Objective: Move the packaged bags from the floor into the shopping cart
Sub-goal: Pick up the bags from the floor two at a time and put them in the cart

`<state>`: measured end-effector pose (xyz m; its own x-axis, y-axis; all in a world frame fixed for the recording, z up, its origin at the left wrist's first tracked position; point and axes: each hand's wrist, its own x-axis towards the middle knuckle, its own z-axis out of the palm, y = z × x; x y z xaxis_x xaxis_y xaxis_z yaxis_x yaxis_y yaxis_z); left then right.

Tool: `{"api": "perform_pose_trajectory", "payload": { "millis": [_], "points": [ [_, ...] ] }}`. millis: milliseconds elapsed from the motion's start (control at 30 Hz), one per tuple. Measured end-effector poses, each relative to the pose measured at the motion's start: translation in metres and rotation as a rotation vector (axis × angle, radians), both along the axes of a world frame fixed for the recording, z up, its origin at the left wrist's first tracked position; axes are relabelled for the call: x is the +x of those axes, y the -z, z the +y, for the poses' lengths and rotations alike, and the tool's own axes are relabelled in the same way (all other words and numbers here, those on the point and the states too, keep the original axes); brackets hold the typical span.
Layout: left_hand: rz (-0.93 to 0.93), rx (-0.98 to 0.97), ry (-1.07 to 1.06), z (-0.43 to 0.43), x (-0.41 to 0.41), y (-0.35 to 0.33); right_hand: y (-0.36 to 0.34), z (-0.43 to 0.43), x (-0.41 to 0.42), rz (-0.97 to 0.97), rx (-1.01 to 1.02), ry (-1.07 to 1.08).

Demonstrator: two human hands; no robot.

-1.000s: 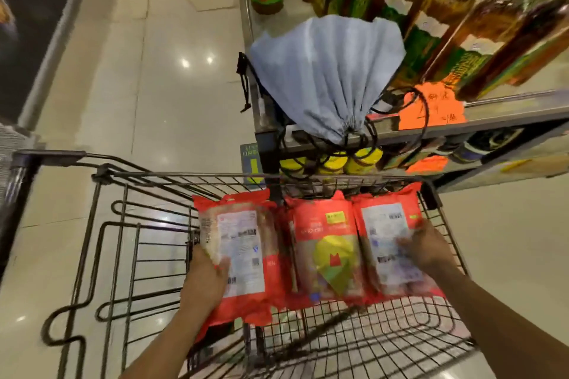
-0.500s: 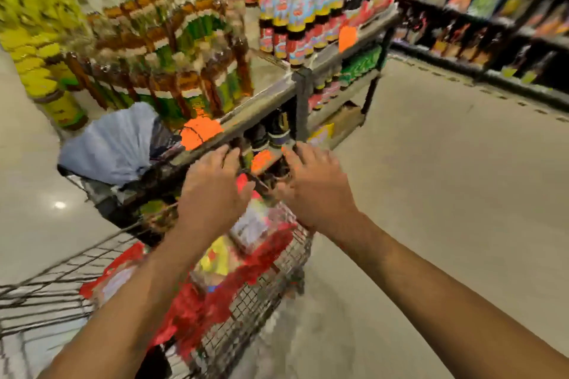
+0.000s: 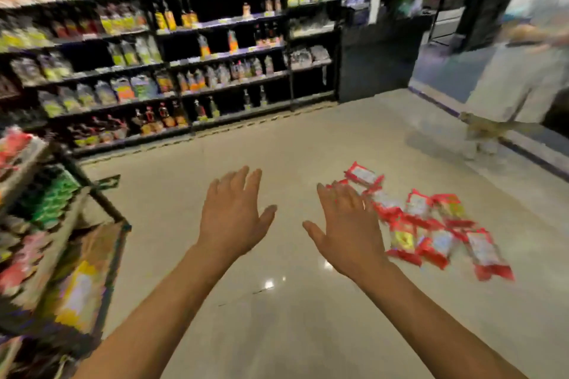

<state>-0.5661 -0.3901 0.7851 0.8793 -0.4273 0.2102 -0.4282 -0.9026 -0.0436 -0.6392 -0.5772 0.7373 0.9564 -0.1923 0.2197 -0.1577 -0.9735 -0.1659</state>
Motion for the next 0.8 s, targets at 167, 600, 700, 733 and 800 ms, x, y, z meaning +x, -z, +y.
{"api": "perform_pose_trajectory", "payload": {
  "millis": [167,600,700,733,800],
  "points": [
    [0.021,0.026,0.164,-0.084,0.030,0.008,-0.001,-0.081,-0.008,-0.015,0.008,0.188],
    [0.163,-0.045,0.281,-0.182,0.251,0.071,0.029,-0.172,0.181,0.134,-0.038,0.336],
    [0.195,-0.050,0.304,-0.205,0.315,0.074,0.031,-0.190,0.238,0.169,-0.050,0.364],
    [0.193,-0.055,0.317,-0.214,0.334,0.073,0.030,-0.197,0.255,0.172,-0.067,0.372],
    [0.205,-0.055,0.347,-0.231,0.368,0.073,0.028,-0.213,0.287,0.187,-0.073,0.383]
  ]
}}
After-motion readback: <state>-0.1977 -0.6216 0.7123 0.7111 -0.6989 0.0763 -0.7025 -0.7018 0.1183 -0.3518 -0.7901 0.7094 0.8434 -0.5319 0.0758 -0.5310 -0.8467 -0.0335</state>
